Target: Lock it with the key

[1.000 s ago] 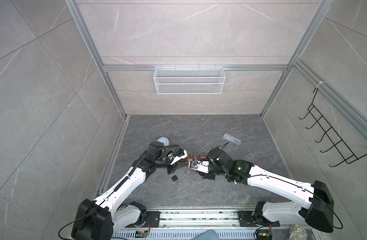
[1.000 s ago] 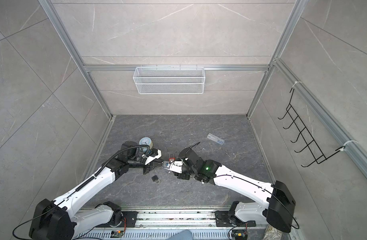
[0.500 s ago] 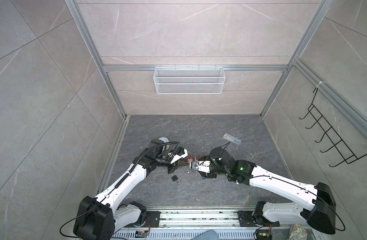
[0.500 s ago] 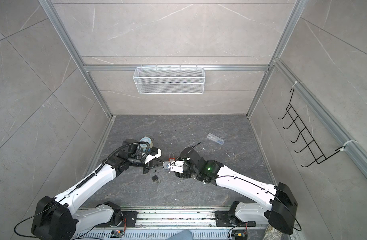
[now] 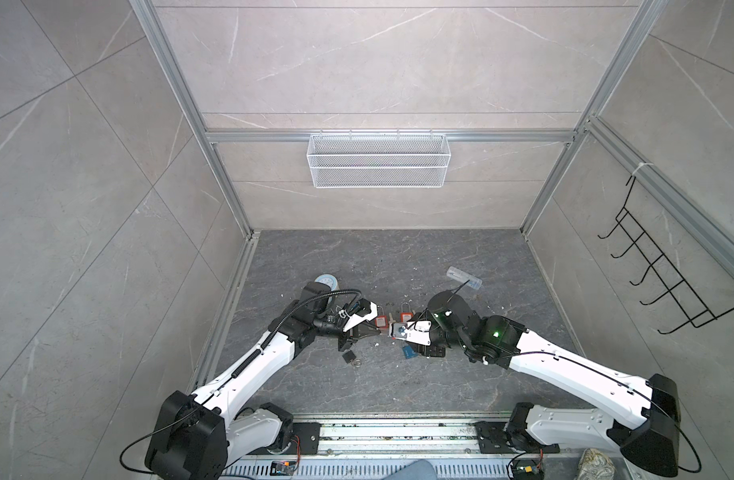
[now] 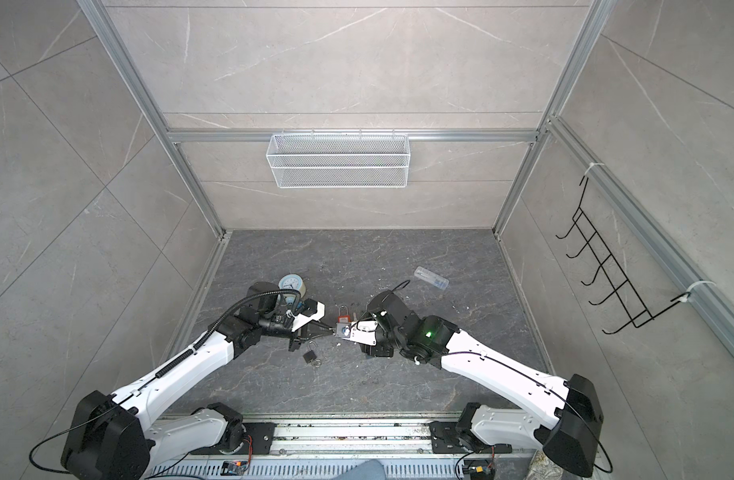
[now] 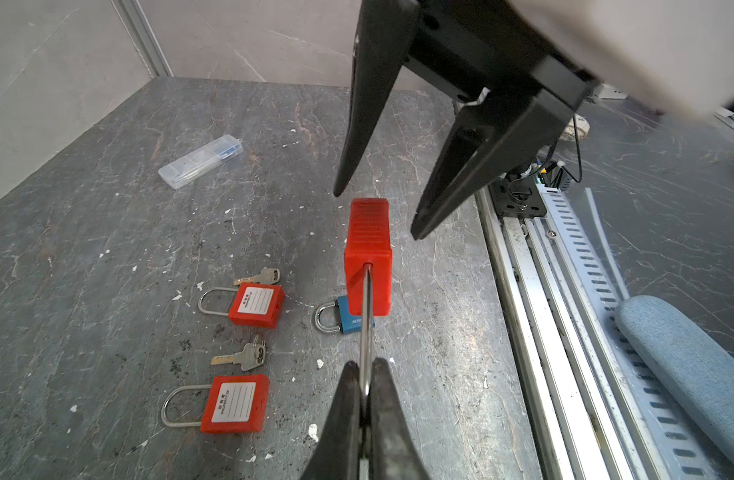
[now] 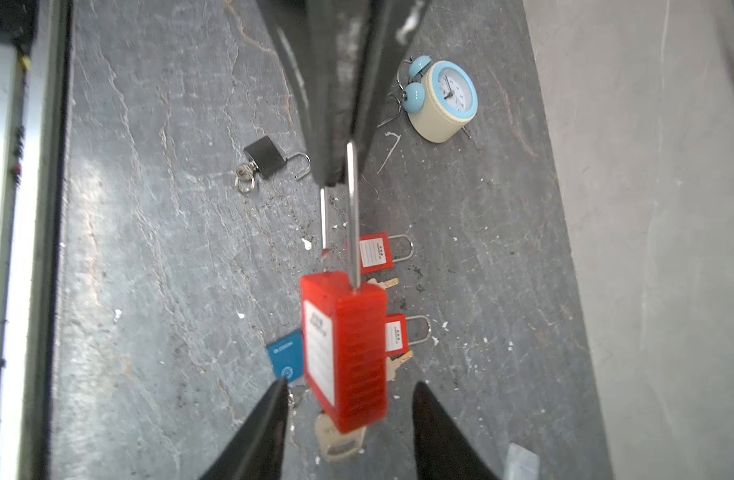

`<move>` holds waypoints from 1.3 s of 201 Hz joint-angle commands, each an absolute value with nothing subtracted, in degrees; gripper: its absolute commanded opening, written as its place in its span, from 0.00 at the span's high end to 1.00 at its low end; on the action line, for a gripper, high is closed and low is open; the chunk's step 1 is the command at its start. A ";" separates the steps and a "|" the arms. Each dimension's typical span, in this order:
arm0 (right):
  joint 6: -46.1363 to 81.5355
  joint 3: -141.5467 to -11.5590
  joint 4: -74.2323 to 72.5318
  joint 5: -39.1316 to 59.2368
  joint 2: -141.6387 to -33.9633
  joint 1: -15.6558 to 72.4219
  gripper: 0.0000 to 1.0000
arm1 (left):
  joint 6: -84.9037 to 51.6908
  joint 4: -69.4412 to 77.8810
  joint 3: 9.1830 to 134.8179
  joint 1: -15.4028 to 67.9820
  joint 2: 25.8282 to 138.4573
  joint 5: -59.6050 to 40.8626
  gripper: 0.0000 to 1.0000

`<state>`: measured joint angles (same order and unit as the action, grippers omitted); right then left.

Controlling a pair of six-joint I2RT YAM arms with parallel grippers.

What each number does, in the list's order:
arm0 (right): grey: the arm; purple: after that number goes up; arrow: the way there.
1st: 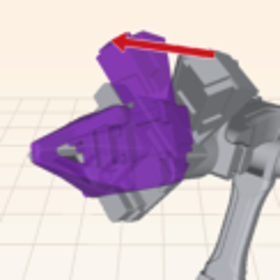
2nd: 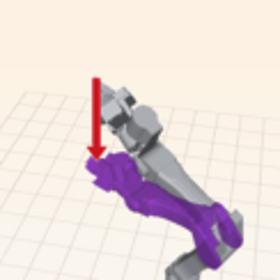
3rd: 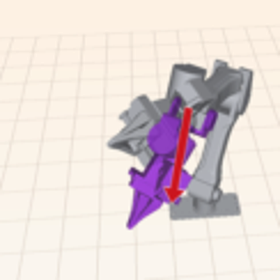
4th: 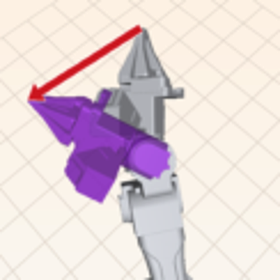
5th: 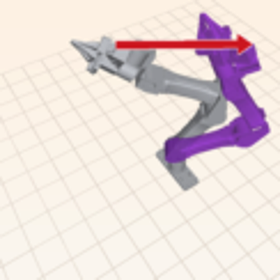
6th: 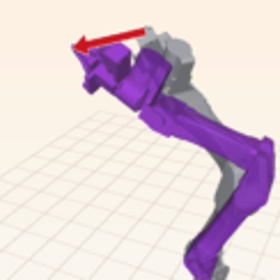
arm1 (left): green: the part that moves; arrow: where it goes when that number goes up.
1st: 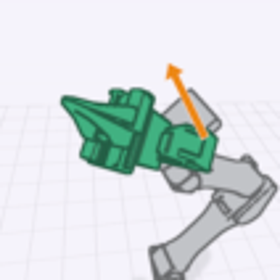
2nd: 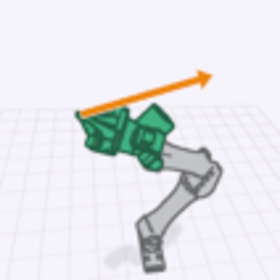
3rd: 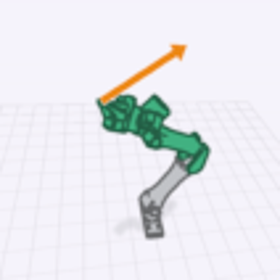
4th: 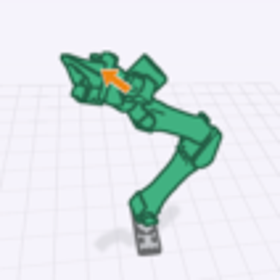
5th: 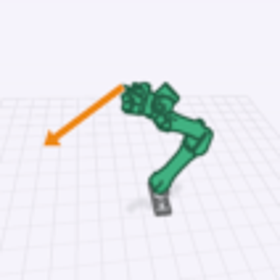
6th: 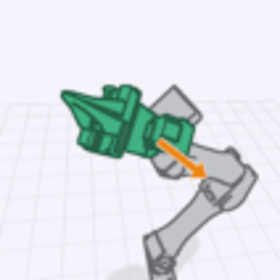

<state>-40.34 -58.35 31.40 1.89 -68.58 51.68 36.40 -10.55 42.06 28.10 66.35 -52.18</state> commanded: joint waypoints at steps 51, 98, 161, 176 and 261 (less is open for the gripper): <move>-38.58 -63.11 39.22 12.80 -71.57 47.94 0.61 | 37.37 -4.92 41.14 29.97 63.81 -55.64 1.00; -38.76 -65.51 43.61 16.02 -74.68 47.28 0.77 | 37.17 -3.48 40.32 30.65 63.90 -55.66 1.00; -39.44 -66.93 45.45 21.50 -74.93 46.49 0.86 | 35.87 -1.77 40.02 32.35 65.09 -55.61 1.00; -39.77 -67.44 46.50 24.33 -75.76 46.31 0.86 | 35.09 0.15 38.97 33.78 66.14 -54.38 1.00; -39.44 -65.92 38.01 21.90 -76.45 46.20 0.89 | 27.90 8.69 38.12 37.32 70.27 -56.18 1.00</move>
